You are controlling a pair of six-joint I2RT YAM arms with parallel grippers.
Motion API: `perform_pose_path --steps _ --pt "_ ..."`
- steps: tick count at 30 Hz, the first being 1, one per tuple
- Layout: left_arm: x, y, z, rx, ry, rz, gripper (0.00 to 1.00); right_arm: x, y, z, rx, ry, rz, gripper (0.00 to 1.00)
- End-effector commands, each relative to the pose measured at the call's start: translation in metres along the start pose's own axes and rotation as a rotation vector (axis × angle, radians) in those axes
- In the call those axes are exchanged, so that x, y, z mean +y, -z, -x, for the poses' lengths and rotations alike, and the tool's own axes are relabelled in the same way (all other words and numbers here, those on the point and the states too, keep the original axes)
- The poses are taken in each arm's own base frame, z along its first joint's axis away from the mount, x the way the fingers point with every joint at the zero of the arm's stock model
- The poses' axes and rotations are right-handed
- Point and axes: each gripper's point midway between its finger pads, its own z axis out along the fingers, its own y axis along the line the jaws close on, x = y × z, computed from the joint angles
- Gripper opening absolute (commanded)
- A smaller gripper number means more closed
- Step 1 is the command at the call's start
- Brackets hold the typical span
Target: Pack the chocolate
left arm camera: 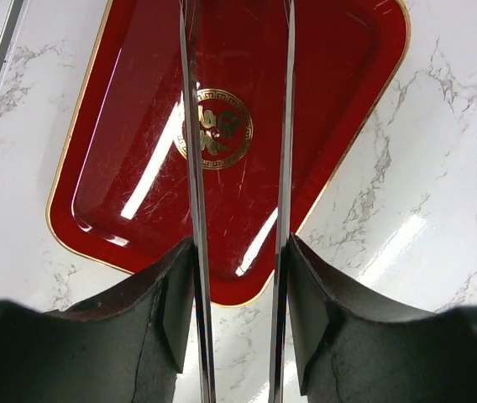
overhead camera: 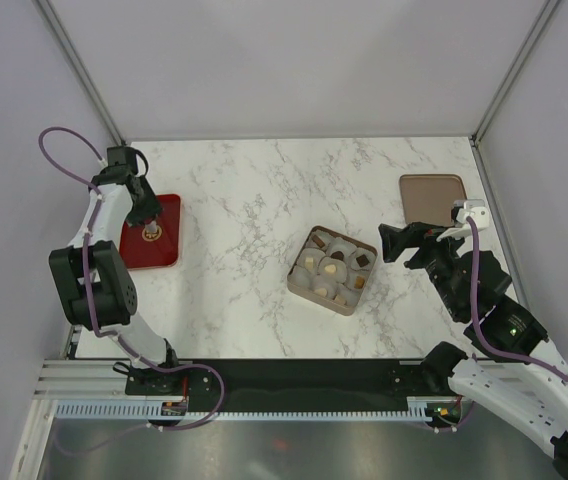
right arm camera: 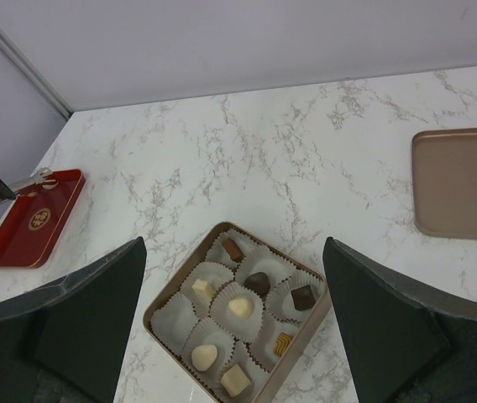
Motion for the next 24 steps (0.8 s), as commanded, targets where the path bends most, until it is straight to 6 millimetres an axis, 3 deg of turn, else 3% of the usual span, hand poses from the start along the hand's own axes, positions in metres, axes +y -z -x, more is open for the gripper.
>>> perform_pose_path --steps 1,12,24 --pt "-0.003 -0.003 0.016 -0.044 -0.024 -0.028 0.52 0.0 0.001 0.01 -0.04 -0.004 -0.003 0.95" --pt "-0.004 0.004 0.009 -0.025 -0.037 -0.051 0.45 -0.001 0.002 0.011 -0.043 -0.008 0.0 0.95" --pt "0.006 0.021 -0.017 0.064 -0.029 -0.028 0.4 0.001 0.004 0.012 -0.044 -0.023 0.01 0.95"
